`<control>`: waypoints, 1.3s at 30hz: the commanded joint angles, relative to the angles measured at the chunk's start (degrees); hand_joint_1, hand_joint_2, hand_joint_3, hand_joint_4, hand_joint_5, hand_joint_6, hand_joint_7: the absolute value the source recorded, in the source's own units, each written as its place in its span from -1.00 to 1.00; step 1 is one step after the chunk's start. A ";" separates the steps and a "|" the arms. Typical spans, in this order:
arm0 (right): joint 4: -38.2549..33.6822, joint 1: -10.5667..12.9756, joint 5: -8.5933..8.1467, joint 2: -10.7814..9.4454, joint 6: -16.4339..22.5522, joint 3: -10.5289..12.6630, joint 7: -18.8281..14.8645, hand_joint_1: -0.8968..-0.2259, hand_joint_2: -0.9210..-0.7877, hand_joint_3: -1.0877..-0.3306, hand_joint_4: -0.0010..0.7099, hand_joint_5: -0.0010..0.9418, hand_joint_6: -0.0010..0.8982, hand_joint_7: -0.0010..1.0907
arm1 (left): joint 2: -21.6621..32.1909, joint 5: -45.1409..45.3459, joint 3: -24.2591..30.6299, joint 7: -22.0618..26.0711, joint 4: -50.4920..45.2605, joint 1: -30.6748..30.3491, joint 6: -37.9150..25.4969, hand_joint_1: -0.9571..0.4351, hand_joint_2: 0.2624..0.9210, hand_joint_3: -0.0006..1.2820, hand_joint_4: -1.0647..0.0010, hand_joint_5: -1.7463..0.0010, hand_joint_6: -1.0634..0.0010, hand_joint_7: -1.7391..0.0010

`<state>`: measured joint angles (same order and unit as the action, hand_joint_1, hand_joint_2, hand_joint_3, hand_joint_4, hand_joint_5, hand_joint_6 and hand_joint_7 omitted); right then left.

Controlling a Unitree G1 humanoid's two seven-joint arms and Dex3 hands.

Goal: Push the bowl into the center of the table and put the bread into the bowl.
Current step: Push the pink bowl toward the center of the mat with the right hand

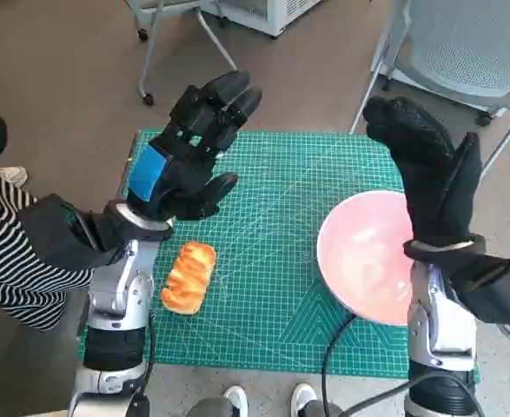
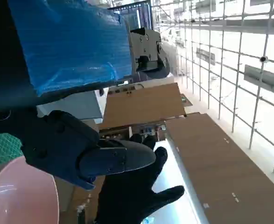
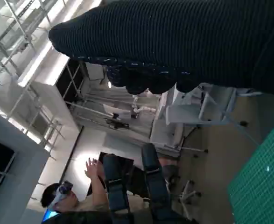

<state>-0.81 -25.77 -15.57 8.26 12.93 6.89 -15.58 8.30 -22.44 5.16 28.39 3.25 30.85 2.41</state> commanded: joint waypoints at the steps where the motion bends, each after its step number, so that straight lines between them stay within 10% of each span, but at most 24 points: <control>1: 0.07 1.47 -0.30 -0.18 -1.18 0.17 0.13 -0.41 -1.00 0.15 -0.45 -1.00 -0.82 0.06 | -0.11 0.04 -0.46 0.02 -1.04 0.13 -0.25 -0.39 0.43 -0.12 1.00 0.69 1.00 0.34; 39: 1.79 2.97 -0.58 0.61 -1.76 0.92 -0.30 -0.39 -1.00 0.16 -0.44 -0.99 -0.81 0.05 | 0.05 1.16 -0.95 0.12 -0.37 -0.16 1.40 -0.44 0.38 -0.05 1.00 0.67 1.00 0.28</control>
<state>1.13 -24.26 -15.65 8.37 11.92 7.11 -15.58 8.33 -22.09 4.42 28.41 3.26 30.85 2.65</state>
